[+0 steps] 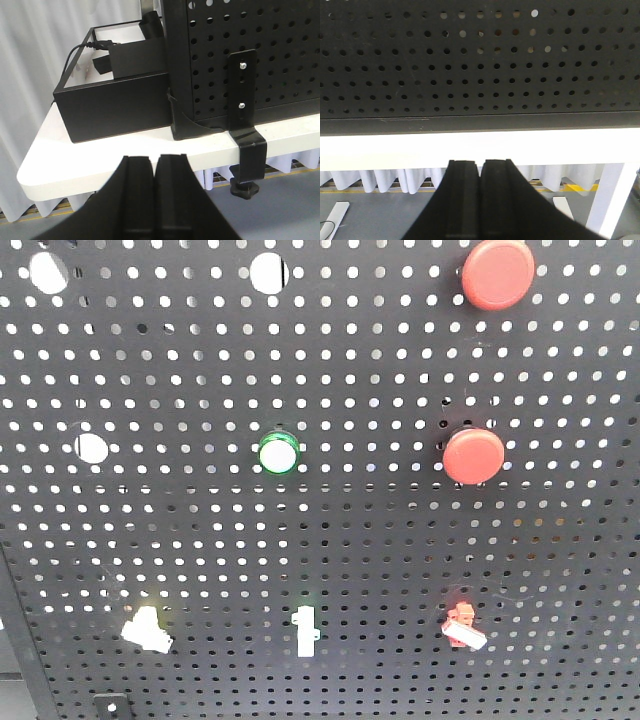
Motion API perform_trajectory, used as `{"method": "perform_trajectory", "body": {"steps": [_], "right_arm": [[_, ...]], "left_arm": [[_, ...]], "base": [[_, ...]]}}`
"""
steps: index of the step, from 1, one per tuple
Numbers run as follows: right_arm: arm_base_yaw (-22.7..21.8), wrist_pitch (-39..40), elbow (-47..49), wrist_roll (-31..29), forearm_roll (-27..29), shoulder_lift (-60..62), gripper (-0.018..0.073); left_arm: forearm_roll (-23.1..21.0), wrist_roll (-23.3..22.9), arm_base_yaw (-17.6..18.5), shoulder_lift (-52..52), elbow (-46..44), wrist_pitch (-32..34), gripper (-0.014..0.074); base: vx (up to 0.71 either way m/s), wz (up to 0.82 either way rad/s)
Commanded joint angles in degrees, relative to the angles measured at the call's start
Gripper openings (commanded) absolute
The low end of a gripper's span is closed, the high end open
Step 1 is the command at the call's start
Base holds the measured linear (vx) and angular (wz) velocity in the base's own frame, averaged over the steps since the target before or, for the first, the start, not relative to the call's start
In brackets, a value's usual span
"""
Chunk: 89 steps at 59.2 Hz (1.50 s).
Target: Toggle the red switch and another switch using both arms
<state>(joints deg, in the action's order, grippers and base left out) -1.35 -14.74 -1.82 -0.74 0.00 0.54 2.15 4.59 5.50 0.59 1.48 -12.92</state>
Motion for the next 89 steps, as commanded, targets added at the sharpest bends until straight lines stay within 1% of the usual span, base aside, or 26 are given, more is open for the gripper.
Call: {"method": "perform_trajectory", "body": {"steps": [1,9,15,26,32,36,43,47,53,56,60,63,65,68,72,78,84,89], "right_arm": [[0.02,4.89,-0.25,-0.12,0.0,0.72,-0.0006],[0.02,4.89,-0.25,-0.12,0.0,0.72,-0.0006],[0.02,4.95,-0.25,-0.12,0.0,0.72,-0.0006],[0.02,5.05,-0.25,-0.12,0.0,0.72,-0.0006],[0.02,6.47,-0.25,0.3,0.0,0.72,-0.0006],[0.02,9.23,-0.25,1.58,0.45,0.72,-0.0006],[0.02,12.72,-0.25,1.46,0.0,0.72,-0.0006],[0.02,15.61,-0.25,1.46,0.0,0.72,-0.0006],[0.02,20.76,-0.25,1.46,0.0,0.72,-0.0006],[0.02,23.43,-0.19,1.53,0.0,0.72,-0.0006],[0.12,26.01,0.61,2.04,0.0,0.72,-0.0006],[0.1,26.5,3.03,3.25,0.0,0.72,-0.0006],[0.1,26.2,4.78,3.76,0.0,0.72,-0.0006],[0.1,25.71,8.35,3.71,0.0,0.72,-0.0006],[0.1,24.6,13.31,3.06,0.0,-0.2,-0.0006],[0.1,21.28,20.88,3.0,-0.57,-3.93,-0.0006],[0.1,19.62,24.8,3.0,-0.57,-9.14,-0.0006],[0.05,20.1,25.31,3.0,-0.57,-13.68,-0.0006]], "left_arm": [[-0.4,-0.69,-0.14,0.3,1.1,4.61,0.0002],[-0.05,-0.19,-0.14,0.3,1.1,4.72,0.0002],[2.74,2.62,-0.14,0.3,1.1,4.66,0.0002],[2.68,2.5,-0.14,0.3,1.1,4.74,0.0002],[2.68,2.51,-0.14,0.3,1.1,6.3,0.0002],[2.63,2.46,-0.14,0.3,1.1,8.55,0.0002],[2.69,2.45,-0.14,0.3,1.1,12.54,0.0002],[2.58,2.41,-0.14,0.3,1.1,12.92,0.0002],[2.58,2.36,-0.14,0.3,1.1,15.39,0.0002],[2.58,2.31,-0.14,0.3,0.97,18.1,0.0002],[2.46,1.46,-0.14,0.3,0.12,23.67,0.0002],[2.46,0.18,-0.14,0.3,-1.42,29.39,0.0002],[2.46,-0.53,-0.14,0.3,-3.07,31.82,0.0002],[2.46,-0.64,-0.14,0.3,-6.35,32.74,0.0002],[2.62,-0.58,-0.14,-0.31,-12.05,30.94,0.0002],[2.67,-0.03,-0.14,-4.03,-22.28,24.17,0.0002],[2.67,1.16,-0.14,-10.47,-30.86,16.92,0.0002],[2.67,1.3,-0.14,-15.6,-34.0,12.17,0.0002]], "base": [[0.0,0.0],[0.0,0.0],[0.0,0.0],[0.0,0.0],[0.0,0.0],[0.0,0.0],[0.0,0.0],[0.0,0.0],[0.0,0.0],[0.0,0.0],[0.0,0.0],[0.0,0.0],[0.0,0.0],[0.0,0.0],[0.0,0.0],[0.0,0.0],[0.0,0.0],[0.0,0.0]]}}
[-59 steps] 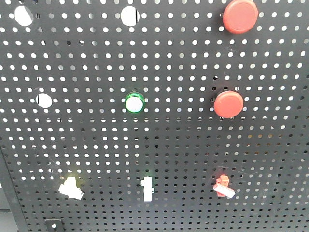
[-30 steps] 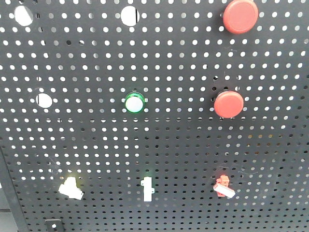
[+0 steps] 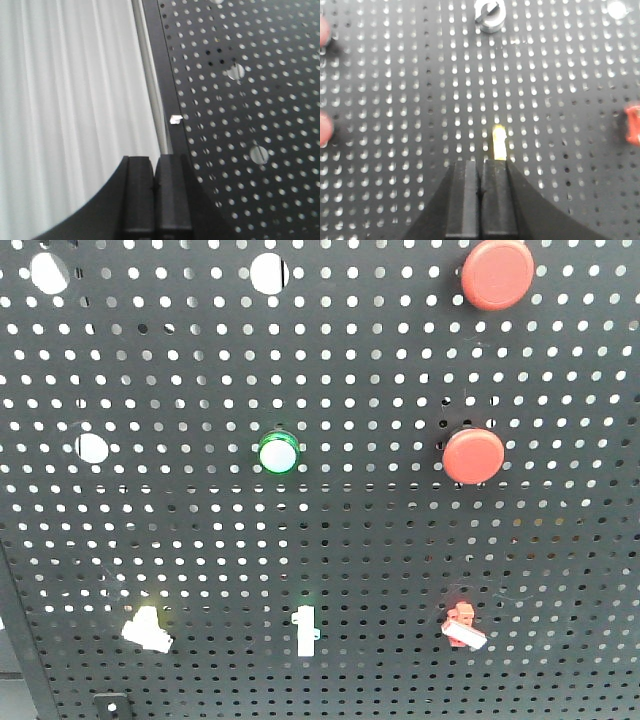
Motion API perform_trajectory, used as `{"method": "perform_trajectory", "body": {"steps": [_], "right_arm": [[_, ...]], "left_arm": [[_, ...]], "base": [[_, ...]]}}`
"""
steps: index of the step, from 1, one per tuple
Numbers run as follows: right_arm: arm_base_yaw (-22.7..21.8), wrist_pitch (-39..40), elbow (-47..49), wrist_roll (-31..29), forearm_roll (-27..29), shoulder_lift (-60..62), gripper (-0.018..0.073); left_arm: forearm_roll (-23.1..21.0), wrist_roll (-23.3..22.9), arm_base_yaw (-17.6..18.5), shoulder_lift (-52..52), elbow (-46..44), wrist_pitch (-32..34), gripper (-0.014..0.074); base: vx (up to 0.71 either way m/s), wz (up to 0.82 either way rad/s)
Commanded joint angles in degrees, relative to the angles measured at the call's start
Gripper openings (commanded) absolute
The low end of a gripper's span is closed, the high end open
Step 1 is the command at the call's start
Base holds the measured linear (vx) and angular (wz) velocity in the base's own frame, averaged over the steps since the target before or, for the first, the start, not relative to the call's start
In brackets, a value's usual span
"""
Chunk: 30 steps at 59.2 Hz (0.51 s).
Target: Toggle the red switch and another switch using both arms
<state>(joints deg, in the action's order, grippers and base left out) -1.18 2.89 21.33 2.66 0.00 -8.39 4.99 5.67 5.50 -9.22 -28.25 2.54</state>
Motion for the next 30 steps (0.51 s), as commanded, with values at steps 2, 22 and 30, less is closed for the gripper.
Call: {"method": "perform_trajectory", "body": {"steps": [2,22,30], "right_arm": [[-0.12,2.28,2.03,-0.39,-0.57,-6.5,-0.0006],[-0.12,4.19,1.91,0.11,0.0,-16.97,-0.0006],[-0.12,6.01,1.91,0.11,0.0,-17.86,-0.0006]], "left_arm": [[-0.16,0.23,-0.14,-7.71,-4.46,-4.23,0.0002],[-1.8,-0.22,-0.02,-20.62,-4.39,-1.55,0.0002],[-3.15,-0.11,3.16,-23.18,-4.39,2.39,0.0002]], "base": [[0.0,0.0],[0.0,0.0],[0.0,0.0]]}}
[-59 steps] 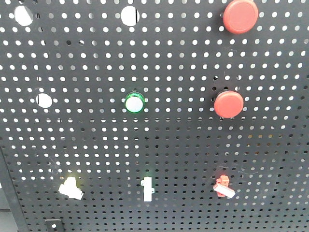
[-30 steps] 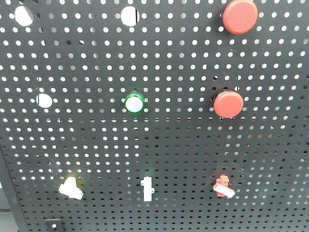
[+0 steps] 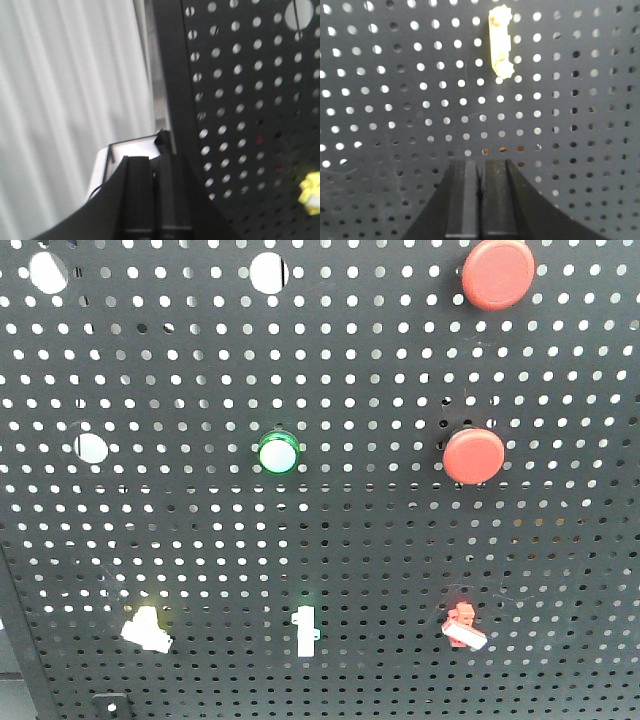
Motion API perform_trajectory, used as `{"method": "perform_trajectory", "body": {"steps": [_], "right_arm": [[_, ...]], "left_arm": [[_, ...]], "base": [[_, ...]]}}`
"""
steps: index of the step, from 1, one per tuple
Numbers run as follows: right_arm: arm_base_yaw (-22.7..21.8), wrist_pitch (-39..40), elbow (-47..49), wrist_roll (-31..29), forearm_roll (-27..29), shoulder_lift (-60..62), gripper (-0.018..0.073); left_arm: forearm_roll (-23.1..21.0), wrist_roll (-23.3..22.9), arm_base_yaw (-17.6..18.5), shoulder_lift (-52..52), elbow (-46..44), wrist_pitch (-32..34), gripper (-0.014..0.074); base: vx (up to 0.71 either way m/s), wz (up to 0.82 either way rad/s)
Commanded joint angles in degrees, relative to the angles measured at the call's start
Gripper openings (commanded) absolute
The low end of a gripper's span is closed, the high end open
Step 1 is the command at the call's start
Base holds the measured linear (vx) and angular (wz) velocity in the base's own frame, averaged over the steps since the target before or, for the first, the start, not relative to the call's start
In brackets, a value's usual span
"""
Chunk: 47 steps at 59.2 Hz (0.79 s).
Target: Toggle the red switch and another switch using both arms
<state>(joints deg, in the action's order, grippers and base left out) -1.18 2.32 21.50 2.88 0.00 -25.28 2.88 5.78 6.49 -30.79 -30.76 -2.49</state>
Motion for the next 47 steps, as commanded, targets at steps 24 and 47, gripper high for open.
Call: {"method": "perform_trajectory", "body": {"steps": [24,47], "right_arm": [[-0.12,6.46,1.73,-0.11,0.0,-0.95,-0.0006],[-0.12,6.46,1.73,-0.11,0.0,-0.95,-0.0006]], "left_arm": [[-1.04,-0.22,20.08,-12.67,-1.89,12.88,0.0002],[-1.1,-0.22,21.73,-23.18,-1.99,22.47,0.0002]], "base": [[0.0,0.0],[0.0,0.0]]}}
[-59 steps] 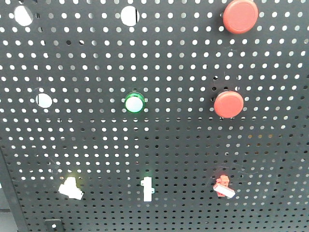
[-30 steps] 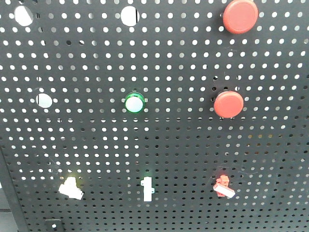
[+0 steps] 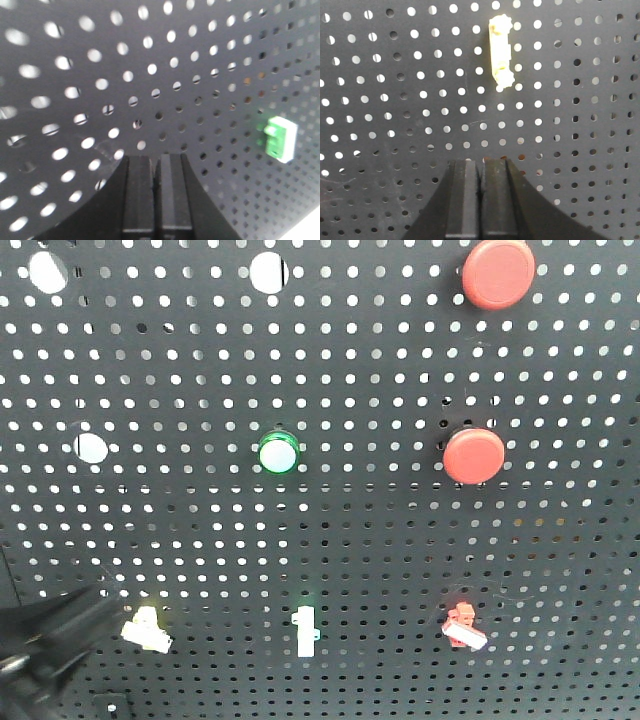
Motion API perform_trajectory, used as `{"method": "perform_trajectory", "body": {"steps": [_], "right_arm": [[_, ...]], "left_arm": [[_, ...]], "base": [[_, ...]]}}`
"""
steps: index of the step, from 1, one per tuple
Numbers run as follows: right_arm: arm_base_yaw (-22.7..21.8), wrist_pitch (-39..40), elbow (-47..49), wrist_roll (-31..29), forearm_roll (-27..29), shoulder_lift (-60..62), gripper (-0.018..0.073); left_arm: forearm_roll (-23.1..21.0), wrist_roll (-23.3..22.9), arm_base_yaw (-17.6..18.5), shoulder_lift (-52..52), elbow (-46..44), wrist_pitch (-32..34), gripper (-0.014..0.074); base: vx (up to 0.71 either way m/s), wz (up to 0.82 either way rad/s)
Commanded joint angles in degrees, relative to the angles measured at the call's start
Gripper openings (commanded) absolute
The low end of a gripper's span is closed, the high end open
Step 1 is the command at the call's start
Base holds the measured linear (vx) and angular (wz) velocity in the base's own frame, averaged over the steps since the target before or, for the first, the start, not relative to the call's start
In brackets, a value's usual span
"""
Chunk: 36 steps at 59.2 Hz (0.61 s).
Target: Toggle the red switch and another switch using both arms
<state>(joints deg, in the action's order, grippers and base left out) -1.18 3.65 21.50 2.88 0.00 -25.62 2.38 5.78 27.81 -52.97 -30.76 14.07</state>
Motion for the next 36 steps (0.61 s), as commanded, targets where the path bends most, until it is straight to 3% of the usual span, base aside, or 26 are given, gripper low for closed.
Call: {"method": "perform_trajectory", "body": {"steps": [1,15,36], "right_arm": [[-0.12,5.13,1.73,-0.11,0.0,-0.62,-0.0006],[-0.12,5.13,1.73,-0.11,0.0,-0.62,-0.0006],[-0.12,5.13,1.73,-0.11,0.0,-0.62,-0.0006]], "left_arm": [[-0.6,-0.22,0.41,-1.25,-1.99,6.13,0.0002],[-2.38,-0.33,0.35,-3.58,-1.99,8.26,0.0002],[-12.77,-0.22,0.22,-6.61,-1.94,7.67,0.0002]], "base": [[0.0,0.0],[0.0,0.0],[0.0,0.0]]}}
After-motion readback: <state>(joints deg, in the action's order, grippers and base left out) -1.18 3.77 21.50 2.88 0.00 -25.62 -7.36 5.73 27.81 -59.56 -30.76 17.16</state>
